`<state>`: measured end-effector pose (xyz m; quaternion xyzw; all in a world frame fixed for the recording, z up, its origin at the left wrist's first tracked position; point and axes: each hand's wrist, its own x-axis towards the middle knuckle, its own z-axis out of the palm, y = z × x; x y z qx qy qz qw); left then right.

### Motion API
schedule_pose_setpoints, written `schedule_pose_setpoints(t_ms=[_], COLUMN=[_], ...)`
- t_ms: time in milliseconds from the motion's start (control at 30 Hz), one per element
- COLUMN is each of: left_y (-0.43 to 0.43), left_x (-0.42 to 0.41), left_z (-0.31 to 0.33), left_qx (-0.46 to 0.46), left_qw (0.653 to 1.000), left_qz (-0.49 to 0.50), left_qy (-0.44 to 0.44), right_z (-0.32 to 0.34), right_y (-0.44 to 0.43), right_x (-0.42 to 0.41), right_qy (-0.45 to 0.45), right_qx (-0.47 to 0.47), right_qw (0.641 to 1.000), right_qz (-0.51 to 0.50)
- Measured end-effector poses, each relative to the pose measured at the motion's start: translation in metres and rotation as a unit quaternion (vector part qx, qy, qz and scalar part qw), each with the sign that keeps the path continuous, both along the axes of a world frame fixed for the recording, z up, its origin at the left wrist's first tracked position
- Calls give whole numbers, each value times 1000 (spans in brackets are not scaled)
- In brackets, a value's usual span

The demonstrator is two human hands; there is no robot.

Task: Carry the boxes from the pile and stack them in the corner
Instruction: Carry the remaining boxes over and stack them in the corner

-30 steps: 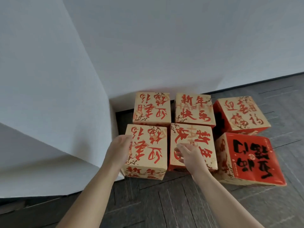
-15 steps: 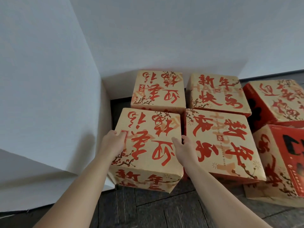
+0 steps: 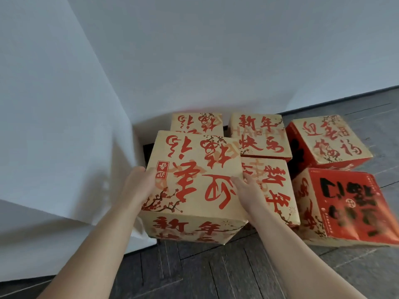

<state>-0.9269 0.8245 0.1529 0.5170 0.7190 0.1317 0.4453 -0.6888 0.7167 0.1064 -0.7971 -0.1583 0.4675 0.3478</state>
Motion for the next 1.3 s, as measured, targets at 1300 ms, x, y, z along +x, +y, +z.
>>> schedule_pose_setpoints(t_ms=[1300], left_y=[-385], left_x=[-1], left_z=[576], left_qx=[147], left_qw=[958], left_qz=[146], left_qy=[-197], right_z=[592], right_y=[-281], right_x=[51], right_qy=[108], right_qx=[285], right_qw=[939], right_qz=[161])
